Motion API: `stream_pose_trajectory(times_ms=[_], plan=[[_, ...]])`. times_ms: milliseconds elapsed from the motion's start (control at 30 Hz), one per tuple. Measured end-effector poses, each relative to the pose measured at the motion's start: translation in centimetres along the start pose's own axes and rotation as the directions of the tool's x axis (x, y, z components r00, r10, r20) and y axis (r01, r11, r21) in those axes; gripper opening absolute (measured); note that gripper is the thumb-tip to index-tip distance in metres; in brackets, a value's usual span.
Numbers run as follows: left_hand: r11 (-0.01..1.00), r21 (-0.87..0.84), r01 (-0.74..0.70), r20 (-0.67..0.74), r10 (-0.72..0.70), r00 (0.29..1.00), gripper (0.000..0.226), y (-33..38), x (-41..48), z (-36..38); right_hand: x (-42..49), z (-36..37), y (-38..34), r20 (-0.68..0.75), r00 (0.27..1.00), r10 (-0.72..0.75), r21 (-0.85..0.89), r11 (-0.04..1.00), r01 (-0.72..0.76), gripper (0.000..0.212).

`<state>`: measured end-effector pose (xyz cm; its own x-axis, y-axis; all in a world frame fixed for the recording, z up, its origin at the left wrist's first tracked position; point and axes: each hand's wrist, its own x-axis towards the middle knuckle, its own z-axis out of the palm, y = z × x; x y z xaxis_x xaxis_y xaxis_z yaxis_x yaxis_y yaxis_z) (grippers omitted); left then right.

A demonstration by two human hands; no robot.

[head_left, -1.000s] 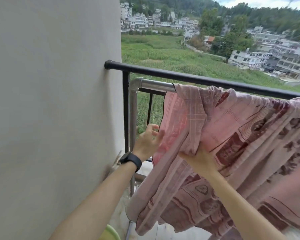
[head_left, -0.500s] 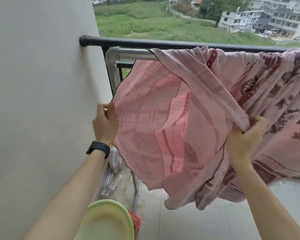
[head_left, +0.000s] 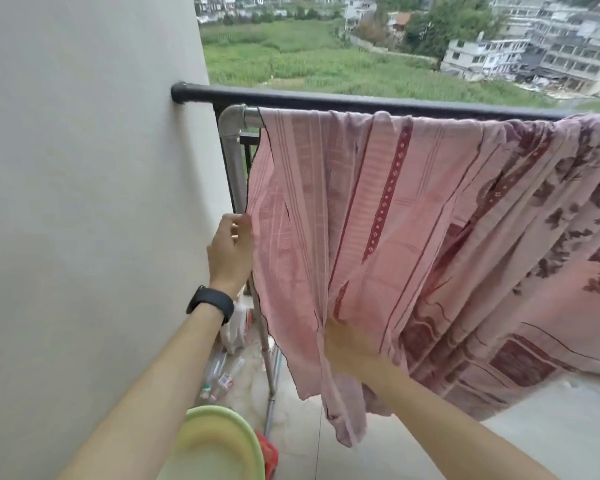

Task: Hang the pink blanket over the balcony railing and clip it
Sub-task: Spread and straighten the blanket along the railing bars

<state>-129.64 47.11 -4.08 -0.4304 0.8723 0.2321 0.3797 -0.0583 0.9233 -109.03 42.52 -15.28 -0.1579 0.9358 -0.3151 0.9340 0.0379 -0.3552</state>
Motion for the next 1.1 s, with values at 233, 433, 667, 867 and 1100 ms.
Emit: stream_pose_trajectory(times_ms=[233, 433, 667, 867, 1100], plan=[[0.991, -0.101, -0.084, 0.042, 0.088, 0.995, 0.045, 2.0, 0.2, 1.3, -0.5, -1.0, -0.8, 0.269, 0.946, -0.183, -0.054, 0.977, 0.204, 0.072], [0.990, -0.103, -0.098, -0.033, 0.095, 0.995, 0.053, 4.9, 1.9, 1.3, -1.6, -11.4, -2.1, -0.020, 0.944, -0.329, -0.034, 0.944, 0.328, 0.060], [0.992, 0.047, -0.118, -0.064, 0.121, 0.991, 0.025, 7.0, 5.8, -1.9, -4.4, -21.8, -6.3, -0.634, 0.609, -0.476, -0.137, 0.845, 0.518, 0.037], [0.990, 0.047, -0.130, -0.093, 0.134, 0.987, 0.020, 6.1, 7.7, -5.5, 0.0, -26.2, -8.4, -0.745, 0.506, -0.435, -0.395, 0.899, 0.190, 0.058], [0.993, 0.012, -0.114, -0.233, 0.114, 0.966, 0.014, 3.6, 4.8, -5.4, 3.4, -20.8, -3.7, -0.842, 0.171, -0.512, -0.456, 0.845, 0.279, 0.035]])
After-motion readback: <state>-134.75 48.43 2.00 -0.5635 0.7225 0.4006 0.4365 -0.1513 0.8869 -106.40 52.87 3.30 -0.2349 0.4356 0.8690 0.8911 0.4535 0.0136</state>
